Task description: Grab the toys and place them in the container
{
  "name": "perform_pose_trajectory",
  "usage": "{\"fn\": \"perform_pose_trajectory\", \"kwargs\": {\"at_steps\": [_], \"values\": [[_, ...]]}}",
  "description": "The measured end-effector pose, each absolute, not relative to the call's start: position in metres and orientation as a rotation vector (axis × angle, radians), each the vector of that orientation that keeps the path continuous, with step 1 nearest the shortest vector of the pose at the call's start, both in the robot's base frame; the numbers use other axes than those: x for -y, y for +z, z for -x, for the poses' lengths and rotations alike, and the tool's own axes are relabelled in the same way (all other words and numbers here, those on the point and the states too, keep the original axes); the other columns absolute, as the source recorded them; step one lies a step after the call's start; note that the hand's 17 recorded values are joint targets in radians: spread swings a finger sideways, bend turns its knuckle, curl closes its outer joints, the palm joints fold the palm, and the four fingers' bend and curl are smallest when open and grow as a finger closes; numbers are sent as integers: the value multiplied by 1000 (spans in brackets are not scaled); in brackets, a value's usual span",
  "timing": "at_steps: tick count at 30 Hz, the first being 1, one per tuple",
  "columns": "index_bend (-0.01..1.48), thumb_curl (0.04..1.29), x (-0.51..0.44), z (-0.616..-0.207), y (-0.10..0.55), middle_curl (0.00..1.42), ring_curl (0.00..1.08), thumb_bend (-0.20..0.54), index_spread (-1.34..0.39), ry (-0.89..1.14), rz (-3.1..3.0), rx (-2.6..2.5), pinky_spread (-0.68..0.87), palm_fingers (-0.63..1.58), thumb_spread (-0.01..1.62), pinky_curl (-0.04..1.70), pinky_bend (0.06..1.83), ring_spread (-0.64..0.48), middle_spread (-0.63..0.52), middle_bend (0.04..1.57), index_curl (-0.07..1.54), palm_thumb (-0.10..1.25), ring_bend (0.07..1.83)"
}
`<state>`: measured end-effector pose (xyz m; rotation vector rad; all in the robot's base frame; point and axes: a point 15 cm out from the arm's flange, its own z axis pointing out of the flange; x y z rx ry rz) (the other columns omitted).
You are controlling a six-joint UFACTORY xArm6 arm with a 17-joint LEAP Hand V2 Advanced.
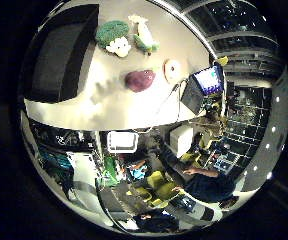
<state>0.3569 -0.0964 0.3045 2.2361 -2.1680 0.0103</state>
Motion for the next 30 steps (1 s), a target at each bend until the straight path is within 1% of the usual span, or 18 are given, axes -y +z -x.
{"fn": "perform_pose_trajectory", "kwargs": {"at_steps": [6,10,16,20,27,30], "values": [[176,358,118,-367,304,300,217,-20,-418,12,-2230,2174,416,166,1074,319,280,192,26,190,319,814,192],[161,354,147,-382,292,304,224,-24,-410,68,-2226,2187,422,161,1074,320,293,190,26,193,307,789,199],[150,318,193,-409,277,314,242,-33,-389,77,-2213,2196,423,123,1051,327,330,186,33,197,275,666,213],[149,304,228,-427,270,315,246,-31,-378,81,-2192,2217,419,80,1037,333,360,189,43,192,266,616,202],[148,291,290,-438,247,322,256,-28,-370,86,-2127,2287,409,46,1022,333,390,191,47,199,253,567,209],[149,289,310,-433,229,322,260,-27,-370,44,-2104,2301,408,38,1019,333,400,191,52,196,252,556,212]]}}
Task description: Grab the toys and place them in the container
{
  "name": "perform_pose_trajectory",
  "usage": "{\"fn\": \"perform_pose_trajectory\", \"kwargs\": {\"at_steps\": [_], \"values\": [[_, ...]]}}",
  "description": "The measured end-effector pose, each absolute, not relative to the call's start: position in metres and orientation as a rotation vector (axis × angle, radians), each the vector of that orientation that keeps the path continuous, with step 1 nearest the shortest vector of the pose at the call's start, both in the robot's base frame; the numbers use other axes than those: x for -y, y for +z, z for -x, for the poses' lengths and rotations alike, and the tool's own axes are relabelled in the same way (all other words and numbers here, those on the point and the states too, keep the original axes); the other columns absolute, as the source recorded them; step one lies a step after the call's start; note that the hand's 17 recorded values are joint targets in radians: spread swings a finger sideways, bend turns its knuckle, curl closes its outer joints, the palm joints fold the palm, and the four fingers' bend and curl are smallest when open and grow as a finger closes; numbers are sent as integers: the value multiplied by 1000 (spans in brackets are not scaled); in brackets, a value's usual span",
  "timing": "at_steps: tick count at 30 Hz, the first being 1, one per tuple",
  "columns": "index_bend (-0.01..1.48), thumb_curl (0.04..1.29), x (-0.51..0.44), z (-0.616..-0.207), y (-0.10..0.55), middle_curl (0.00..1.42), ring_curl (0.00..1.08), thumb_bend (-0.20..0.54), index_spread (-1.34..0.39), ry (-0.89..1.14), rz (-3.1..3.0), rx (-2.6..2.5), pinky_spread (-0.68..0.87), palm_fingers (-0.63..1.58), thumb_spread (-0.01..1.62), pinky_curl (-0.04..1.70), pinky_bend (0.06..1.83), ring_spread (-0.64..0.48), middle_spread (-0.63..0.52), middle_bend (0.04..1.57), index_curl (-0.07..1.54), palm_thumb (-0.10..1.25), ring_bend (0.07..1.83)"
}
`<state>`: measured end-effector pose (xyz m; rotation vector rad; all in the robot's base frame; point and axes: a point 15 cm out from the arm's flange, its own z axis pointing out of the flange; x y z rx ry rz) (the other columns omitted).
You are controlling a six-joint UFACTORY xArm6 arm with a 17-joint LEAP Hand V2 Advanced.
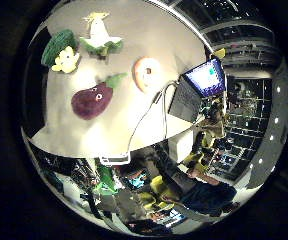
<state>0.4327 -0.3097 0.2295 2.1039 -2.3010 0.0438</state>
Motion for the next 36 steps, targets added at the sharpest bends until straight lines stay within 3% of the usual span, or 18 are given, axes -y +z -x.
{"fn": "perform_pose_trajectory", "kwargs": {"at_steps": [11,18,25,36], "values": [[150,308,331,-408,152,309,269,-24,-374,-169,-2313,2034,398,-25,998,324,391,209,62,184,248,626,231],[146,309,375,-391,132,292,266,-23,-387,-118,-2307,1815,393,-47,987,325,391,205,73,177,239,646,212],[146,314,398,-402,114,280,271,-25,-389,-14,-2338,1731,391,-42,972,323,387,204,66,176,230,669,226],[151,320,393,-403,96,286,272,-24,-377,-38,-2348,1735,388,-22,965,324,386,193,55,188,232,697,226]]}}
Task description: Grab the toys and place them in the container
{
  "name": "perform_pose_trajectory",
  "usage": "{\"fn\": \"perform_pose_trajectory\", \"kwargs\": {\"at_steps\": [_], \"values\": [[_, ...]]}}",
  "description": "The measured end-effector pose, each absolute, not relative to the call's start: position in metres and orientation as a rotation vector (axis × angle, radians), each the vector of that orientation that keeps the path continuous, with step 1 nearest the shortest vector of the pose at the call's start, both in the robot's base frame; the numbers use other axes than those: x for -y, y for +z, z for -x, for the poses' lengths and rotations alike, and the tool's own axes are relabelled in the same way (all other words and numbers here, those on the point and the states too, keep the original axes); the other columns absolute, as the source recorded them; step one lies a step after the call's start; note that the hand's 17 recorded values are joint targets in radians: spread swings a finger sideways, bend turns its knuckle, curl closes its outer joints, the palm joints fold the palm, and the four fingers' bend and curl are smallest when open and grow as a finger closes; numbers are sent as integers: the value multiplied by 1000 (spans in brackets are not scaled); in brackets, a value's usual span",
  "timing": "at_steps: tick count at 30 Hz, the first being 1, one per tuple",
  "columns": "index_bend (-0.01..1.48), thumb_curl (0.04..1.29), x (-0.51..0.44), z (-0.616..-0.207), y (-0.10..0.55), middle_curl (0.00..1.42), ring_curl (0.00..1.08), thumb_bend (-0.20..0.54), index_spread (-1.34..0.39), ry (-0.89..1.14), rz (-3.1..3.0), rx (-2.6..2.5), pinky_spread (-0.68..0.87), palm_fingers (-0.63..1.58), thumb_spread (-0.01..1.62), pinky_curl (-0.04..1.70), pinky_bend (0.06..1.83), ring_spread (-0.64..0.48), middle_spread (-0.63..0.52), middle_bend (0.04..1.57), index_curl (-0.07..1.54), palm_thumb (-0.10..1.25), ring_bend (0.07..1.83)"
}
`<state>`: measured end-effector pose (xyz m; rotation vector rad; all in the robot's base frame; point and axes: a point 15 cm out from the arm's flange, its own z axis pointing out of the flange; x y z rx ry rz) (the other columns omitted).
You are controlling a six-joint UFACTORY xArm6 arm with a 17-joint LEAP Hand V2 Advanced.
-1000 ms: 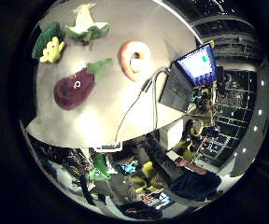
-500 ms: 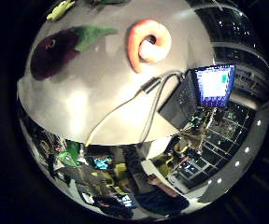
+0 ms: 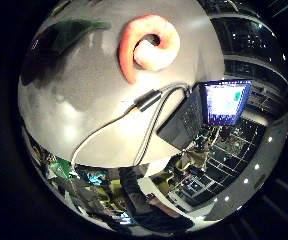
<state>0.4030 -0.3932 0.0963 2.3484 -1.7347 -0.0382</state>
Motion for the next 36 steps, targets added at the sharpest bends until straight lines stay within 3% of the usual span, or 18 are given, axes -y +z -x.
{"fn": "perform_pose_trajectory", "kwargs": {"at_steps": [13,17,23,28,32,33,36], "values": [[148,334,385,-408,64,323,283,-20,-368,-52,-2376,1735,354,80,955,320,384,131,12,233,233,760,276],[157,341,386,-410,62,338,283,-14,-365,-33,-2380,1738,287,282,951,297,351,29,-31,300,232,796,357],[133,352,388,-403,62,398,354,-17,-391,-41,-2374,1746,-96,825,938,300,497,-203,-171,470,219,848,651],[233,358,388,-403,65,499,449,-23,-457,-37,-2374,1744,-477,1172,922,381,727,-314,-261,639,295,872,800],[352,358,387,-404,70,542,474,-24,-460,-31,-2385,1729,-505,1303,920,408,783,-293,-250,741,357,874,855],[408,360,387,-403,72,555,482,-22,-449,-31,-2387,1726,-491,1432,920,419,802,-282,-234,782,382,878,875],[631,363,379,-393,75,598,512,-22,-407,-41,-2389,1726,-456,1462,919,471,899,-253,-197,900,485,883,958]]}}
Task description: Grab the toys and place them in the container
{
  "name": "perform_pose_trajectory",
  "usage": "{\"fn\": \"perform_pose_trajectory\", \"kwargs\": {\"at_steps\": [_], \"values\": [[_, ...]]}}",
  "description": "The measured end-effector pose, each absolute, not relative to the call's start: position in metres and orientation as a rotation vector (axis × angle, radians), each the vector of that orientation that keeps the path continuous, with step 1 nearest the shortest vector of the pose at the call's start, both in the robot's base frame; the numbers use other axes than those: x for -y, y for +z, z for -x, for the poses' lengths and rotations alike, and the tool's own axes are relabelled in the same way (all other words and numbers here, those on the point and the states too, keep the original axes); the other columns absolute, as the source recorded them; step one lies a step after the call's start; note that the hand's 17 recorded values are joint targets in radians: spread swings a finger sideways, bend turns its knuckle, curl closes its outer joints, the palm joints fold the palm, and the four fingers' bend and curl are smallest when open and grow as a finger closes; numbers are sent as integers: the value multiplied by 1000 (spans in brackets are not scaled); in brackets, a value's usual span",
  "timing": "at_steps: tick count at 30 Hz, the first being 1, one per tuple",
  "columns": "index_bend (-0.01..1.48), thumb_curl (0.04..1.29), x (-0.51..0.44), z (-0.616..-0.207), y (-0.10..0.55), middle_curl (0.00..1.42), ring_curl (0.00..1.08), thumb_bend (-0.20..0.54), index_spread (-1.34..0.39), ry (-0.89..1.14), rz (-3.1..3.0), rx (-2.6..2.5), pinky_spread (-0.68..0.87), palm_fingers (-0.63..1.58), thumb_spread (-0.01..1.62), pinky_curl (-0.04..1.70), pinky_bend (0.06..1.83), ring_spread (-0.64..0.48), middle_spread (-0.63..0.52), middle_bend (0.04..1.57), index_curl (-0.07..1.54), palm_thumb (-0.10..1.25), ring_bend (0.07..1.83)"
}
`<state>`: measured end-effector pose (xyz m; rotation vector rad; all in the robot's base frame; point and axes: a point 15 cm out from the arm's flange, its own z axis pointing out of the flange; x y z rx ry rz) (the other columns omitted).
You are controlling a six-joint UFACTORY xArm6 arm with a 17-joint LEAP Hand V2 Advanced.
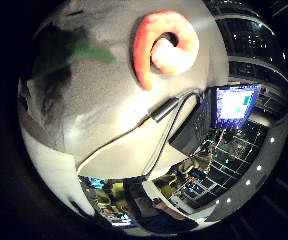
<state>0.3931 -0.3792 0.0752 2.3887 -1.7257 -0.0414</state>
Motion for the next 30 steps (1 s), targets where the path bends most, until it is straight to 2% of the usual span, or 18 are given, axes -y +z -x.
{"fn": "perform_pose_trajectory", "kwargs": {"at_steps": [3,10,17,22,30], "values": [[860,370,377,-386,94,646,569,-21,-331,-9,-2388,1733,-374,1394,917,561,1057,-220,-156,1048,596,893,1131],[1068,466,357,-398,164,680,611,-7,-232,125,-2415,1790,-271,1252,895,699,1209,-186,-113,1231,689,1013,1313],[1114,555,259,-410,224,667,611,-16,-207,-6,-2538,1838,-232,1203,871,782,1223,-175,-97,1289,700,1054,1368],[1125,591,162,-444,280,658,605,-19,-203,74,-2668,1801,-219,1194,866,827,1211,-173,-94,1311,701,1044,1389],[1131,626,-14,-472,300,645,597,-18,-200,40,-2837,1692,-216,1191,872,880,1185,-171,-92,1326,698,1034,1402]]}}
